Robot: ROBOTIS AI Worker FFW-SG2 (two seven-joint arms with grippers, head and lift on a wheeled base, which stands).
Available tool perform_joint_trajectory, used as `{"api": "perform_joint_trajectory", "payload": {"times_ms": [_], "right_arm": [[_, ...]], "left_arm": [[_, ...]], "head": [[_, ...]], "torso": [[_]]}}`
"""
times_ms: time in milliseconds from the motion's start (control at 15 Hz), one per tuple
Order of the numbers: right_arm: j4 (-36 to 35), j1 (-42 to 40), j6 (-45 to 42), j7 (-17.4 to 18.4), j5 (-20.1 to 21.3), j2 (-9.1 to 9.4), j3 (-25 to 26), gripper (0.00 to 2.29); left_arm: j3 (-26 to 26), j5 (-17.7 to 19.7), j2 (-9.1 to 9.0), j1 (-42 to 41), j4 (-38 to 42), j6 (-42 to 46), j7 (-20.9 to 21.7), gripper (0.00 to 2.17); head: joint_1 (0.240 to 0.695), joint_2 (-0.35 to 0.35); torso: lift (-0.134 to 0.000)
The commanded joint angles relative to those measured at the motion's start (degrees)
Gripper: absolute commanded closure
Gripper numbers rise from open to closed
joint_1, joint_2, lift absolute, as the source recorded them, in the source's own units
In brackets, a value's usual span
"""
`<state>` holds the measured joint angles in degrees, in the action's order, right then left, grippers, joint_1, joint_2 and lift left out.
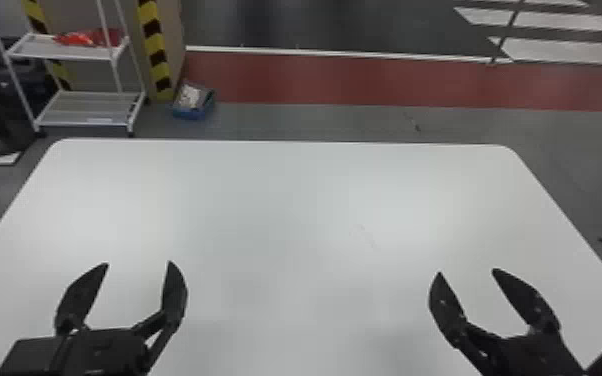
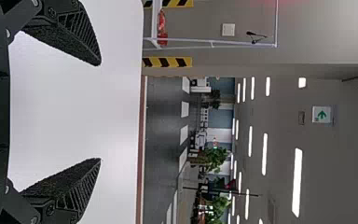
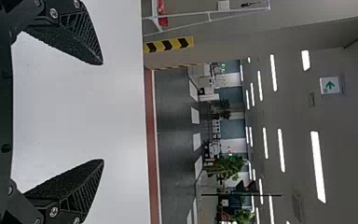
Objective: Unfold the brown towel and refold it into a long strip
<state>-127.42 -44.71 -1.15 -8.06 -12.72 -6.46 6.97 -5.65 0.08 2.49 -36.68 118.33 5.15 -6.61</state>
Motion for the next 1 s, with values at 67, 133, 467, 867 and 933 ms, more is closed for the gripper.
{"api": "perform_joint_trajectory", "payload": {"times_ms": [67, 133, 467, 867, 933], "right_arm": [[0.24, 0.94, -1.00, -0.12, 0.50, -0.22, -0.20, 0.14], [0.68, 1.20, -1.52, -0.91, 0.42, -0.40, -0.11, 0.14], [1.73, 2.17, -1.87, -2.58, -0.11, -0.57, -0.02, 0.15], [1.65, 2.08, -1.87, -2.58, -0.29, -0.57, 0.15, 0.15], [1.56, 1.91, -1.87, -2.58, -0.29, -0.57, 0.24, 0.15]], "left_arm": [[-0.15, -0.25, 0.06, -0.14, 0.76, -0.02, -0.25, 0.15], [-0.07, -0.34, 0.06, -0.23, 0.76, -0.02, -0.33, 0.15], [0.11, -0.52, 0.15, -0.32, 0.67, -0.02, -0.42, 0.16], [-0.07, -0.52, -0.03, -0.05, 0.58, -0.02, -0.16, 0.15], [-0.07, -0.52, -0.03, 0.03, 0.58, -0.19, -0.07, 0.15]], "head": [[0.695, -0.085], [0.695, -0.081], [0.695, -0.072], [0.695, -0.072], [0.695, -0.074]], "torso": [[-0.123], [-0.123], [-0.123], [-0.123], [-0.123]]}}
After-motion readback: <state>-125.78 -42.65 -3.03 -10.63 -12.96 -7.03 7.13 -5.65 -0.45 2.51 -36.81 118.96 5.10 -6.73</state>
